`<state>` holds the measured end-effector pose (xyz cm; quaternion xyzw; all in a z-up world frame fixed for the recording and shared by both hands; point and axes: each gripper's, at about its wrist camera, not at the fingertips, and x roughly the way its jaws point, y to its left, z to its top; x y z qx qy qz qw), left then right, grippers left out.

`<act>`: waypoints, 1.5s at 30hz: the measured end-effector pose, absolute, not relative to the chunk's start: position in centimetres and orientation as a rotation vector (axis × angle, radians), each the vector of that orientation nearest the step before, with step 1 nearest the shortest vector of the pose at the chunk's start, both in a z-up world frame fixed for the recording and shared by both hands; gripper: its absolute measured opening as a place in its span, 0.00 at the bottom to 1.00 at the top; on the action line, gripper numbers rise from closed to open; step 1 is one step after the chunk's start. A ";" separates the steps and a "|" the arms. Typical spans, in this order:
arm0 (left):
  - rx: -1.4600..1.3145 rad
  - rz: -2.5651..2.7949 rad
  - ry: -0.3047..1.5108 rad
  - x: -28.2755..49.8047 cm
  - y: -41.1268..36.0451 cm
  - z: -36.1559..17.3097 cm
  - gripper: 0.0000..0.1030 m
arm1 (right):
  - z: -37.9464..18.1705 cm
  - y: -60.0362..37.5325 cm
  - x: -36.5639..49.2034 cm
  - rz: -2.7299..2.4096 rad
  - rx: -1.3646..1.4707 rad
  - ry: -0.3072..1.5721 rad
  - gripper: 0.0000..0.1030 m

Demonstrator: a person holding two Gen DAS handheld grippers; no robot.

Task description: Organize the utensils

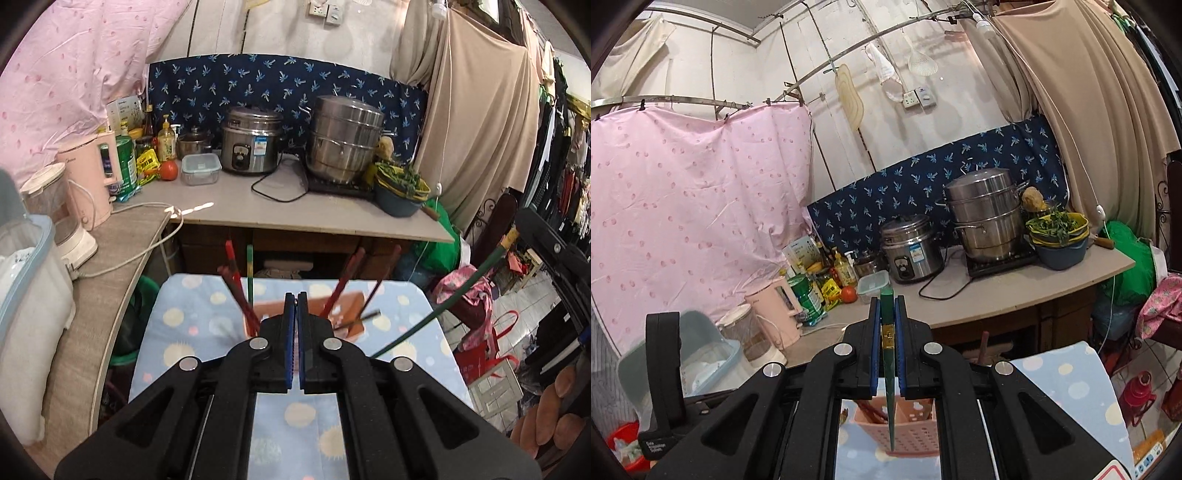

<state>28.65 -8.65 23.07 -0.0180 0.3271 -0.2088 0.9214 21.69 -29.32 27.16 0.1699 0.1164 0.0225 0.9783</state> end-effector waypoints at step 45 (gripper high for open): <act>0.083 -0.275 0.652 29.0 -10.5 18.9 0.39 | 19.3 -26.8 23.2 0.047 0.231 0.443 0.39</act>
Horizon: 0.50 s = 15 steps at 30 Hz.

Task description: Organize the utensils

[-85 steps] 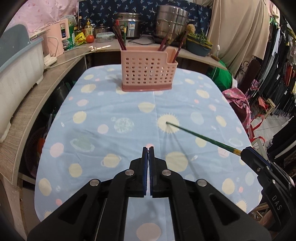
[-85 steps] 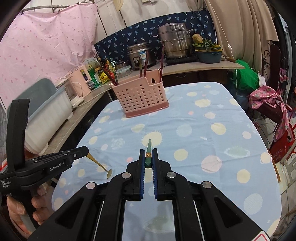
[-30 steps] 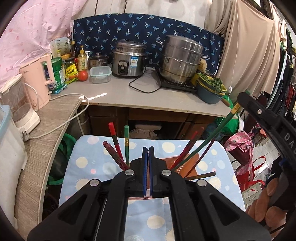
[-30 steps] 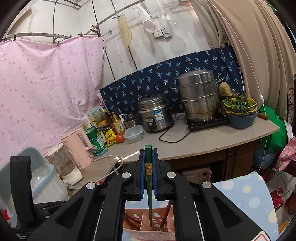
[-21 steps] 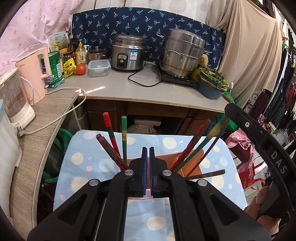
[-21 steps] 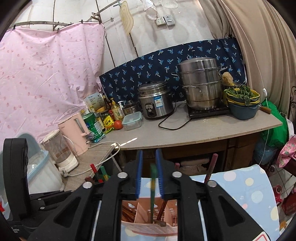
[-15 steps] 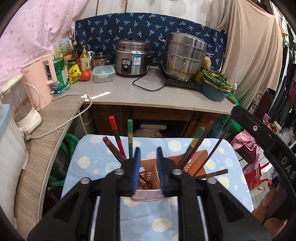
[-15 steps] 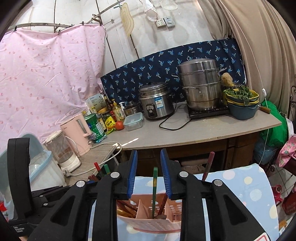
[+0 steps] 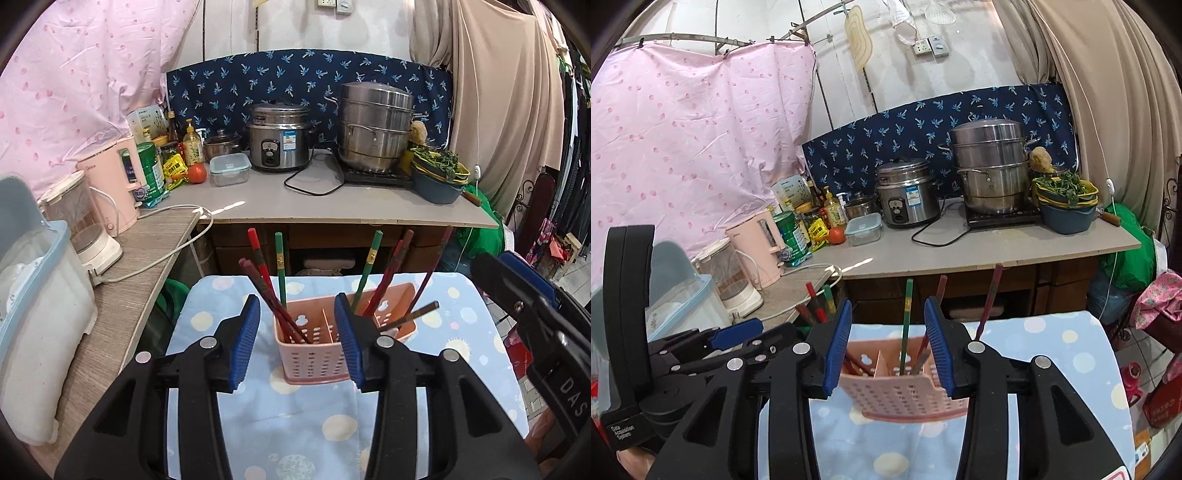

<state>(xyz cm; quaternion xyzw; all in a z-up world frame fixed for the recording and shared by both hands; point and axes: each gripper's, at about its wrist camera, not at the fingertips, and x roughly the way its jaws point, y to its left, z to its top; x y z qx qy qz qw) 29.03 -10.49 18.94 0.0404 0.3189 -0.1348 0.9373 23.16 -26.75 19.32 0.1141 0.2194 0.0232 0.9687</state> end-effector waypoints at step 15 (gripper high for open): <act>0.109 -0.242 0.636 22.5 -8.8 17.8 0.44 | 16.7 -24.6 16.2 -0.021 0.193 0.534 0.43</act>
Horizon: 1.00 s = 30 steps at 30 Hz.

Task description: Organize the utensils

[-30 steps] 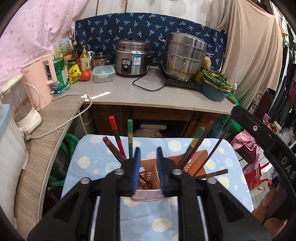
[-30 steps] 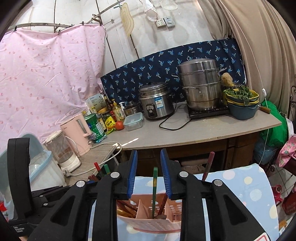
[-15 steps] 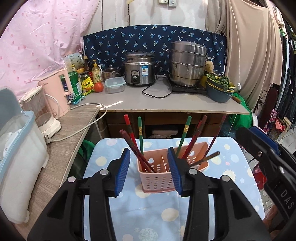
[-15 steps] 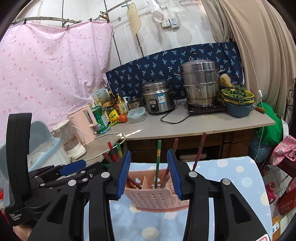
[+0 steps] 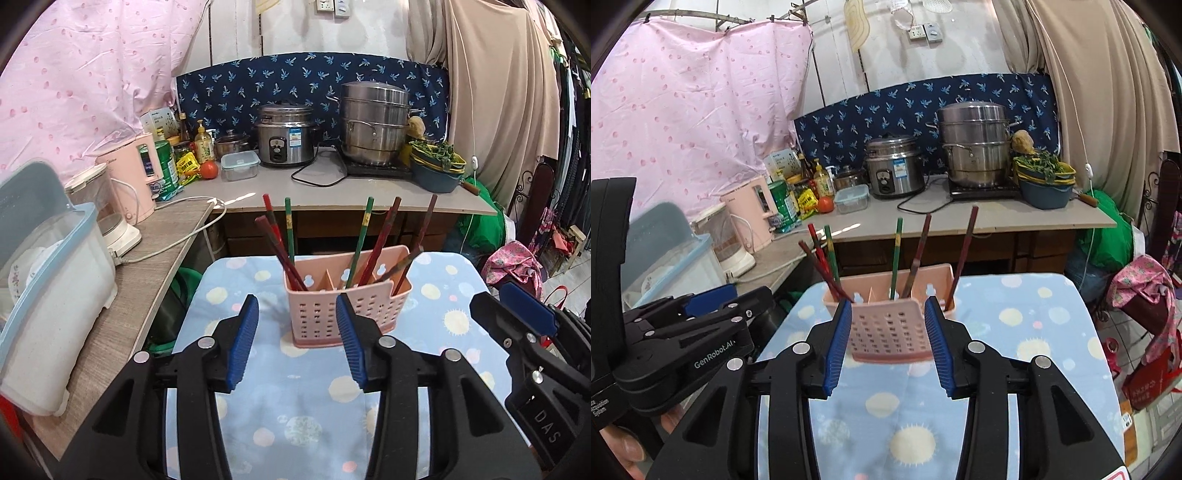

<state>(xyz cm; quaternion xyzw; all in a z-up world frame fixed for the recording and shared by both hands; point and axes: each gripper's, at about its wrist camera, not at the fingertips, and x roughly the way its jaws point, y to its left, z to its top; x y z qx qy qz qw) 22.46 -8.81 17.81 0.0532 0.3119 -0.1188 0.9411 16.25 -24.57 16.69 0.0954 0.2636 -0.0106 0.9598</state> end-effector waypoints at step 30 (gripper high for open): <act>0.137 -0.132 0.685 15.4 -6.2 12.3 0.84 | 11.8 -23.6 9.9 -0.139 0.144 0.636 0.81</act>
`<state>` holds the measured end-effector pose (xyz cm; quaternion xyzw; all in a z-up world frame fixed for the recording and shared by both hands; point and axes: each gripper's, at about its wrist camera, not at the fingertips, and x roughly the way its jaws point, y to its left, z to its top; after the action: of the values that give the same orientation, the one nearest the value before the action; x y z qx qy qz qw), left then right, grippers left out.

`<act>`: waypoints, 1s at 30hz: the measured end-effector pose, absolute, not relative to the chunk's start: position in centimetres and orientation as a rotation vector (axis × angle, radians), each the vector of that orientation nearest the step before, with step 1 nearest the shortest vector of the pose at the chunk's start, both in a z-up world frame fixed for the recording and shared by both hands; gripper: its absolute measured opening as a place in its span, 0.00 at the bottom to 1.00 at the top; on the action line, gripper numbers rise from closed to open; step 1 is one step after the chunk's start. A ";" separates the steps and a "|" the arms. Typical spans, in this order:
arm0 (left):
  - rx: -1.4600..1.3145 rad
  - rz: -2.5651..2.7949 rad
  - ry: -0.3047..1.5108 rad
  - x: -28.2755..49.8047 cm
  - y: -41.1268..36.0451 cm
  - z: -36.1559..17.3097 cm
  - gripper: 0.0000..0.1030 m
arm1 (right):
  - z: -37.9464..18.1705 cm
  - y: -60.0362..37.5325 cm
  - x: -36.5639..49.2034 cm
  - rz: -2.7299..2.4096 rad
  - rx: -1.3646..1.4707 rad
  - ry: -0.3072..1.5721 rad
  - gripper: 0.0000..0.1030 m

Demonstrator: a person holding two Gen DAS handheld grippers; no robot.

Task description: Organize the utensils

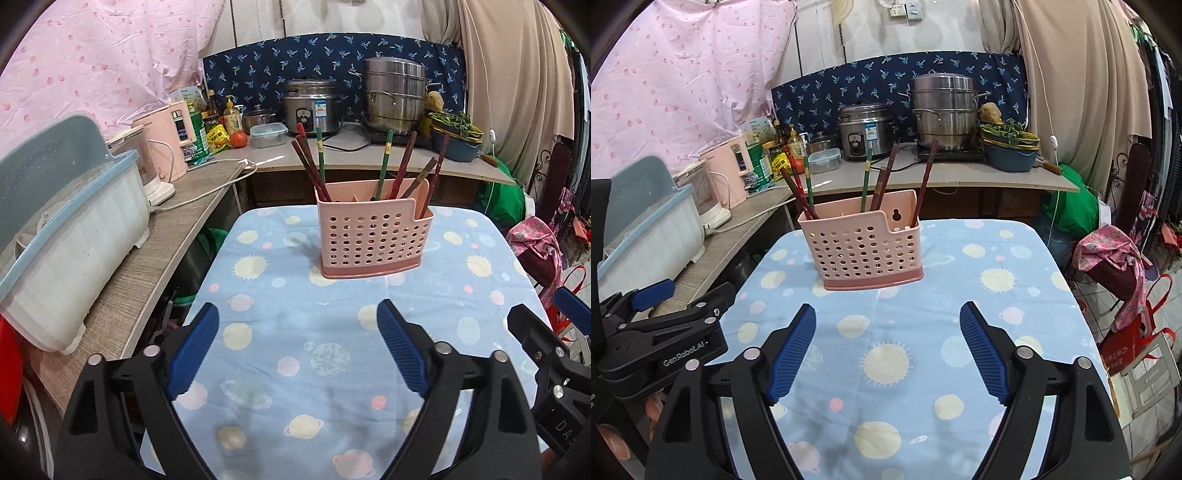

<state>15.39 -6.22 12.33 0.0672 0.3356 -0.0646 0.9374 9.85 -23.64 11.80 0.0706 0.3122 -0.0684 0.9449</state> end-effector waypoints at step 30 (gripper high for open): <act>0.158 -0.089 0.704 15.0 -6.0 10.9 0.93 | 9.6 -23.5 9.6 -0.164 0.168 0.667 0.94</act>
<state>15.03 -5.99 10.90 0.0772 0.3444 -0.0437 0.9346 9.57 -23.46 9.63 0.0824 0.3268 -0.0802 0.9381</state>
